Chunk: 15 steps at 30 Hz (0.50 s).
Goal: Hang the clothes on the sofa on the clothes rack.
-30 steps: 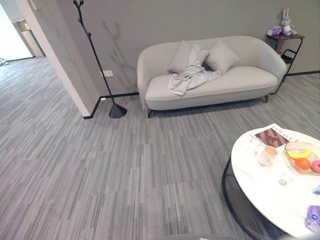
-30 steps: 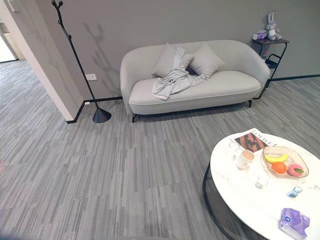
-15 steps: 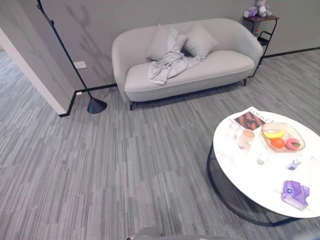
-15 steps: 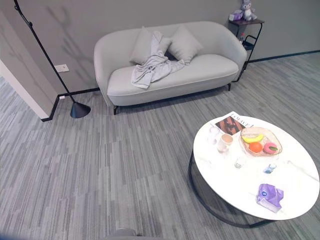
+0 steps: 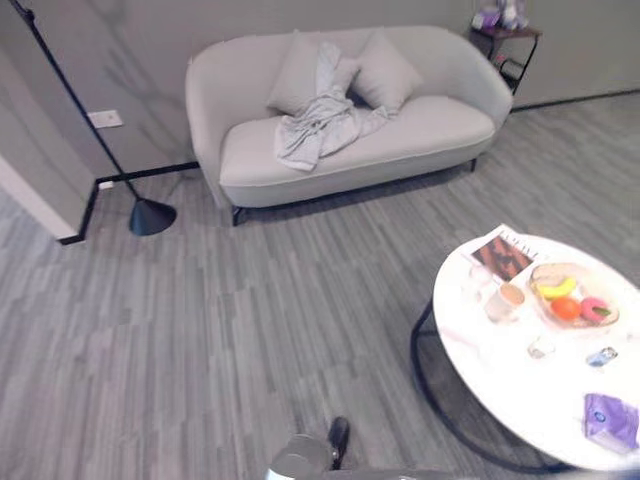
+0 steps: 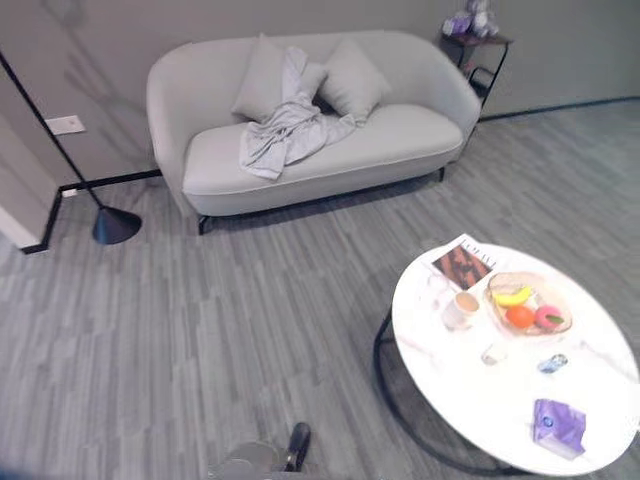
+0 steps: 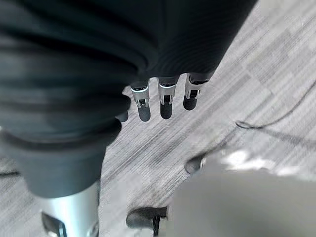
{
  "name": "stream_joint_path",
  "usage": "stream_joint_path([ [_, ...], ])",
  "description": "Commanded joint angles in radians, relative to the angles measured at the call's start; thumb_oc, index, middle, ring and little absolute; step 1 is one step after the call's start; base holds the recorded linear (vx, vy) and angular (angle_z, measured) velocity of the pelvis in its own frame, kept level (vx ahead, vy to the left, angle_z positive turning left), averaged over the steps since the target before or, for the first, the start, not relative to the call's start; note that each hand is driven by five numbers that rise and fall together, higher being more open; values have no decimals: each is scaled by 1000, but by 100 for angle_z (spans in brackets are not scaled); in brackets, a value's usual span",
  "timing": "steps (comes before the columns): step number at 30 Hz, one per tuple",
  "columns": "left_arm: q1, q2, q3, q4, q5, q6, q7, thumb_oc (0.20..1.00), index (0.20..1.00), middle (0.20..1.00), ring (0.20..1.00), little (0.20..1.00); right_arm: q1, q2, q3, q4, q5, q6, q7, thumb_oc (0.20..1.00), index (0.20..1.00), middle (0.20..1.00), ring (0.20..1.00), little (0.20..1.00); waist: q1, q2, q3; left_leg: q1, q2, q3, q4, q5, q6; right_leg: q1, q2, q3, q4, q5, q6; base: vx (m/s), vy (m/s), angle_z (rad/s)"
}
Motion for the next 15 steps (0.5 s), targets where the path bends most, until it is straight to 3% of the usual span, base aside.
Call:
stream_joint_path([
  [1, -19, 15, 3, 83, 15, 6, -5, 1000, 1000, 1000, 1000, 1000, 45, 15, 3, 30, -17, 19, 19, 1000, 1000, 1000, 1000, 1000, 21, -29, -103, -129, -6, -51, -193, 245, 12, 56, 29, -13, -24, 138, 34, 688, 204, -12],
  [2, -28, 37, -1, 89, 37, 10, -10, 1000, 1000, 1000, 1000, 1000, 43, 23, 3, 38, -23, 16, 25, 1000, 1000, 1000, 1000, 1000, 25, -63, -104, -73, -8, -64, -191, 205, 32, 2, 6, -72, 156, 305, 123, 302, 79, -12],
  [3, -28, 37, -1, 90, 37, 10, -10, 1000, 1000, 1000, 1000, 1000, 43, 23, 3, 38, -23, 16, 25, 1000, 1000, 1000, 1000, 1000, 27, -60, -107, -75, -4, -64, -192, 207, 31, -1, 9, -70, 155, 308, 123, 488, 164, -9],
  [4, -34, 43, -15, 87, 53, 11, -6, 1000, 1000, 1000, 1000, 1000, 30, 29, 21, 22, -42, 8, 23, 1000, 1000, 1000, 1000, 1000, 26, -61, -99, -42, 0, -73, -192, 183, 42, -31, -1, -124, 269, 374, 157, 244, 156, -4],
  [5, -41, 47, -22, 82, 59, 15, 1, 1000, 1000, 1000, 1000, 1000, 18, 29, 37, 1, -56, 7, 22, 1000, 1000, 1000, 1000, 1000, 16, -38, -94, 5, 14, -95, -194, 160, 52, -97, -18, -180, 405, 419, 177, 450, 280, -3],
  [6, -51, 49, -41, 81, 78, 16, 8, 1000, 1000, 1000, 1000, 1000, 10, 33, 60, -24, -73, 2, 22, 1000, 1000, 1000, 1000, 1000, -2, -14, -89, 54, 25, -109, -196, 138, 62, -150, -33, -232, 503, 476, 171, 458, 331, 4],
  [7, -66, 47, -66, 75, 99, 17, 19, 1000, 1000, 1000, 1000, 1000, -2, 39, 75, -65, -84, -7, 16, 1000, 1000, 1000, 1000, 1000, -28, 21, -76, 107, 47, -140, -196, 113, 71, -246, -52, -295, 614, 417, 131, 504, 322, 37],
  [8, -68, 43, -76, 70, 109, 15, 21, 1000, 1000, 1000, 1000, 1000, -2, 45, 86, -84, -82, -9, 15, 1000, 1000, 1000, 1000, 1000, -50, 36, -70, 133, 54, -159, -196, 102, 74, -300, -58, -328, 647, 362, 113, 458, 238, 56],
  [10, -80, 40, -112, 70, 141, 13, 23, 1000, 1000, 1000, 1000, 1000, -7, 56, 119, -133, -80, -19, 9, 1000, 1000, 1000, 1000, 1000, -90, 48, -56, 200, 64, -200, -196, 67, 67, -381, -57, -374, 527, 256, 73, 495, 71, 112],
  [11, -98, 38, -140, 61, 156, 4, 29, 1000, 1000, 1000, 1000, 1000, -16, 55, 138, -164, -69, -22, 4, 1000, 1000, 1000, 1000, 1000, -111, 42, -40, 239, 72, -223, -196, 38, 51, -406, -67, -384, 321, 226, 66, 396, -14, 126],
  [12, -98, 38, -140, 61, 156, 4, 29, 1000, 1000, 1000, 1000, 1000, -17, 55, 138, -164, -69, -22, 4, 1000, 1000, 1000, 1000, 1000, -113, 44, -40, 238, 74, -225, -196, 39, 51, -404, -65, -386, 316, 230, 66, 365, -64, 86],
  [13, -106, 37, -151, 57, 164, 1, 34, 1000, 1000, 1000, 1000, 1000, -23, 52, 137, -170, -62, -22, 0, 1000, 1000, 1000, 1000, 1000, -121, 37, -35, 262, 72, -243, -196, 16, 43, -415, -74, -373, 180, 239, 67, 447, -78, 84],
  [14, -121, 31, -159, 56, 179, -5, 45, 1000, 1000, 1000, 1000, 1000, -29, 47, 128, -149, -46, -11, 2, 1000, 1000, 1000, 1000, 1000, -132, 24, -34, 301, 70, -284, -196, -30, 31, -436, -101, -328, -48, 292, 88, 455, -80, 78],
  [15, -121, 30, -159, 56, 179, -5, 46, 1000, 1000, 1000, 1000, 1000, -30, 46, 128, -148, -46, -12, 2, 1000, 1000, 1000, 1000, 1000, -131, 28, -30, 307, 74, -283, -196, -33, 31, -426, -97, -329, -56, 295, 87, 493, -62, 81],
])
